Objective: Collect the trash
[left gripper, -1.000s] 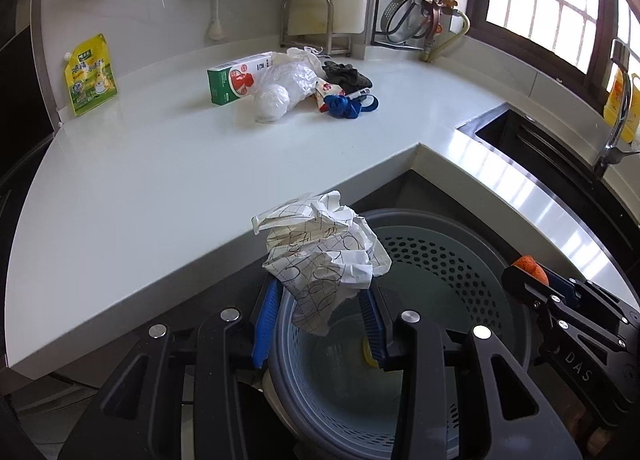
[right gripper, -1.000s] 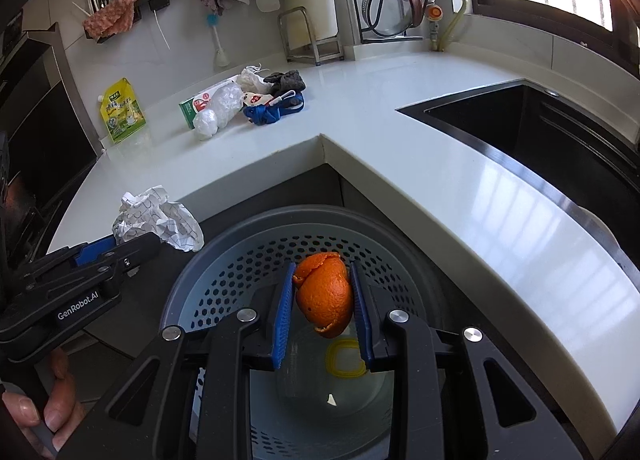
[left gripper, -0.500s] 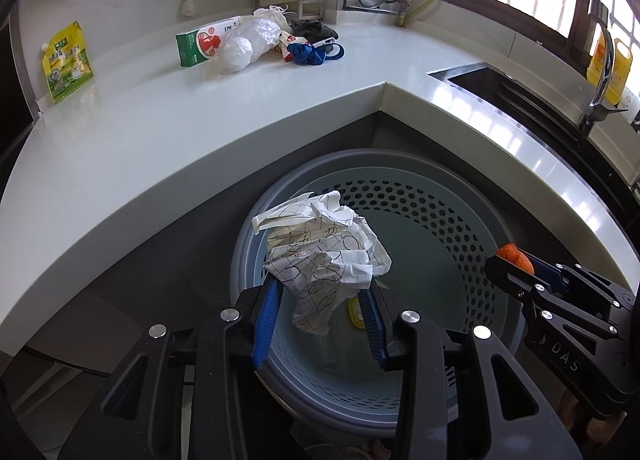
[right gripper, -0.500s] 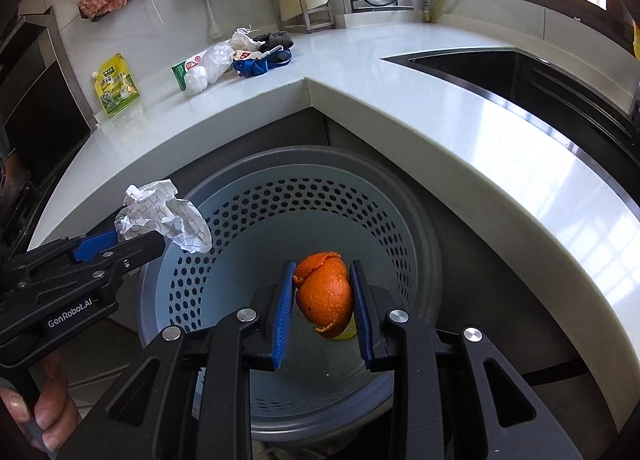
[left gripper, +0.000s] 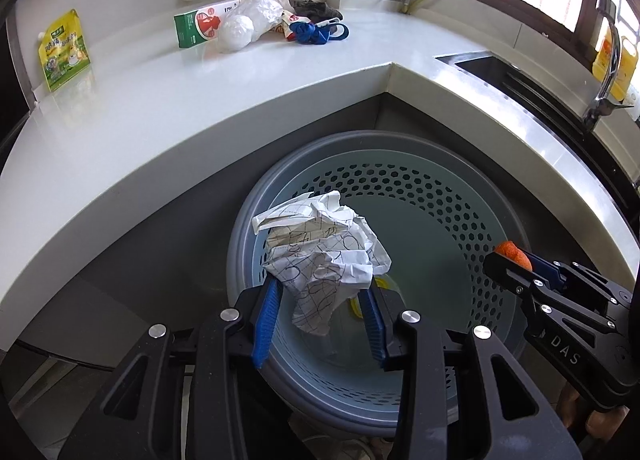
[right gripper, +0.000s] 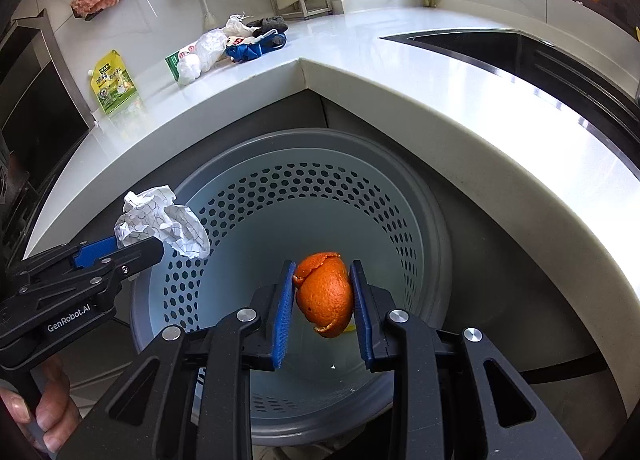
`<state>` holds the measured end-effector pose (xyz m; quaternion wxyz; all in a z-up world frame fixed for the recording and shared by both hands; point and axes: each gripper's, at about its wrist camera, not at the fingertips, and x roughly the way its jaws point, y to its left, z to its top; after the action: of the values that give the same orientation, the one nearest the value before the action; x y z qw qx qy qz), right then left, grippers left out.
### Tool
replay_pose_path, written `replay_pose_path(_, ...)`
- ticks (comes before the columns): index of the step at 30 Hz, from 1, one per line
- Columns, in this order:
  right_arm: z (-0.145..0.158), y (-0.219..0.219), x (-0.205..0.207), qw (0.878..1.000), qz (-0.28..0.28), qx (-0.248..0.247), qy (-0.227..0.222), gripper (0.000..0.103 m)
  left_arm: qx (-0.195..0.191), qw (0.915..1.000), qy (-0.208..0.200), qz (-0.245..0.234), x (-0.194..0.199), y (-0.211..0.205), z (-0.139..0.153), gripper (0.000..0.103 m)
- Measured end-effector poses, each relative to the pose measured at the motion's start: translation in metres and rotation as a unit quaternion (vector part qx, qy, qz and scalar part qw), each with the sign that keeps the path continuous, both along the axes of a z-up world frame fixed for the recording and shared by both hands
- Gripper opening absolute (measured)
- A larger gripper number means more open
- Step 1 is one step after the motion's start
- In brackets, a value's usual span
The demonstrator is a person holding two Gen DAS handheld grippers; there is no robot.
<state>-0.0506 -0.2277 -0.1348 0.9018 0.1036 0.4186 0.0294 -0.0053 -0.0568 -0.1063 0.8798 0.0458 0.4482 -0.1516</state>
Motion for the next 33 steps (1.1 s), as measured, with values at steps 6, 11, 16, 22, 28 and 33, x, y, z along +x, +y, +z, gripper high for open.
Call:
replay_pose_path(6,0.001,-0.001,0.001,1.0,-0.001,0.0,-0.001,0.027,0.003,1.0,-0.003,0.0,0.0,0.0,0.001,0.041)
replay_pose_path(11,0.003,-0.001,-0.001,1.0,-0.004,-0.003,-0.002,0.029,0.003,1.0,-0.004,0.005,0.0,0.004,0.001,0.045)
replay_pose_path(16,0.007,-0.006,-0.005,1.0,-0.015,0.0,-0.017,0.058,0.008,0.9999,-0.006,0.008,-0.001,0.005,0.002,0.059)
replay_pose_path(22,0.009,-0.01,-0.004,1.0,-0.021,0.008,-0.019,0.058,0.006,0.9999,-0.005,0.013,0.0,0.006,0.002,0.065)
replay_pose_path(28,0.009,-0.008,-0.004,1.0,-0.017,0.008,-0.018,0.058,0.007,0.9998,-0.008,0.015,0.0,0.008,0.003,0.067)
replay_pose_path(33,0.01,-0.006,-0.005,1.0,-0.015,0.004,-0.019,0.06,0.009,0.9996,-0.017,0.02,0.0,0.012,0.008,0.071)
